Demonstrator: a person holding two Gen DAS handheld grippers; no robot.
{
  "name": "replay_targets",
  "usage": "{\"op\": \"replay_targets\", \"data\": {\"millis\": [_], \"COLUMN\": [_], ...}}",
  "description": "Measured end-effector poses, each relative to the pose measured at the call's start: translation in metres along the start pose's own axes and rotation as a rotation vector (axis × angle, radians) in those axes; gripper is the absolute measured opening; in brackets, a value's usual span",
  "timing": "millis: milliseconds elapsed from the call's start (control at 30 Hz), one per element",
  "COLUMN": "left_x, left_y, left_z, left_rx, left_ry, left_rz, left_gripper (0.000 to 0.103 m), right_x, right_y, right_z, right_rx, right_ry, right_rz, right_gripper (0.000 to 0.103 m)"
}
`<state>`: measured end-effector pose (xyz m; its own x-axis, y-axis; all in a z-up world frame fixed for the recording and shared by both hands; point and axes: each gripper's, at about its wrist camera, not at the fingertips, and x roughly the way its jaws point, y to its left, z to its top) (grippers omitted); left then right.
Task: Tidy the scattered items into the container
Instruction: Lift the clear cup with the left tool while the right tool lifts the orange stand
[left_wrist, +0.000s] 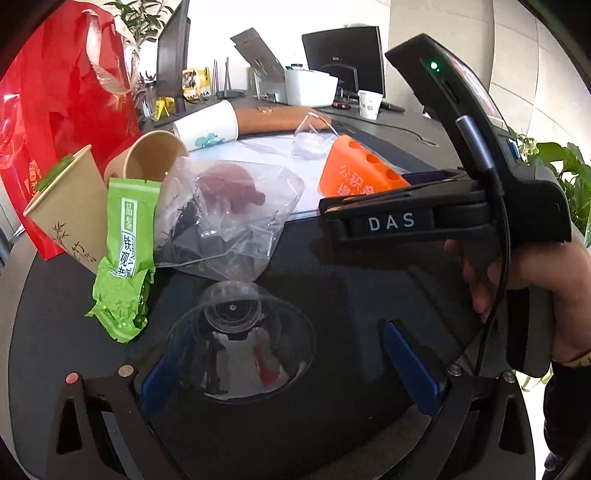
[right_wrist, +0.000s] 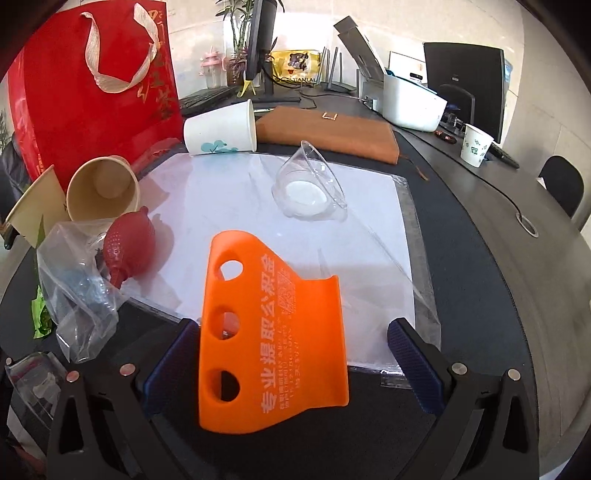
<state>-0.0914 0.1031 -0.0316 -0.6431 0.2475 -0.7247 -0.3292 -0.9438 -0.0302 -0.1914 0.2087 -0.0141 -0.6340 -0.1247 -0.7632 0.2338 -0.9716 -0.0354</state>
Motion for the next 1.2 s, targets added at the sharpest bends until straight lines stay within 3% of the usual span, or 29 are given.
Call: {"op": "replay_targets", "data": {"millis": [267, 500, 633, 667, 733, 767, 800, 1200], "left_x": [-0.002, -0.001, -0.002, -0.003, -0.006, -0.008, -0.01, -0.019], "left_y": [0.001, 0.003, 0.004, 0.004, 0.004, 0.004, 0.003, 0.008], "left_z": [-0.004, 0.0, -0.001, -0.002, -0.003, -0.003, -0.002, -0.003], "left_rx": [-0.008, -0.01, -0.014, -0.016, -0.004, 0.004, 0.011, 0.002], "left_ry": [-0.03, -0.002, -0.003, -0.006, -0.013, -0.02, -0.024, -0.059], "left_rz": [-0.002, -0.015, -0.008, -0.005, 0.018, 0.019, 0.031, 0.047], "left_gripper": [0.103, 0.103, 0.102, 0.099, 0.081, 0.063, 0.06, 0.06], "right_x": [0.002, 0.001, -0.003, -0.005, -0.008, -0.009, -0.009, -0.016], "right_y": [0.004, 0.0, -0.002, -0.002, -0.001, -0.001, -0.001, -0.007], "right_z": [0.001, 0.001, 0.0, 0.0, -0.001, -0.001, -0.001, -0.004], "right_rx": [-0.024, -0.002, 0.02, 0.02, 0.014, 0.014, 0.013, 0.047], "right_ry": [0.016, 0.002, -0.028, -0.037, -0.064, -0.069, -0.071, -0.12], "right_rz": [-0.031, -0.011, -0.012, -0.007, 0.006, 0.005, 0.007, 0.05], "right_gripper": [0.103, 0.103, 0.091, 0.082, 0.067, 0.067, 0.067, 0.067]}}
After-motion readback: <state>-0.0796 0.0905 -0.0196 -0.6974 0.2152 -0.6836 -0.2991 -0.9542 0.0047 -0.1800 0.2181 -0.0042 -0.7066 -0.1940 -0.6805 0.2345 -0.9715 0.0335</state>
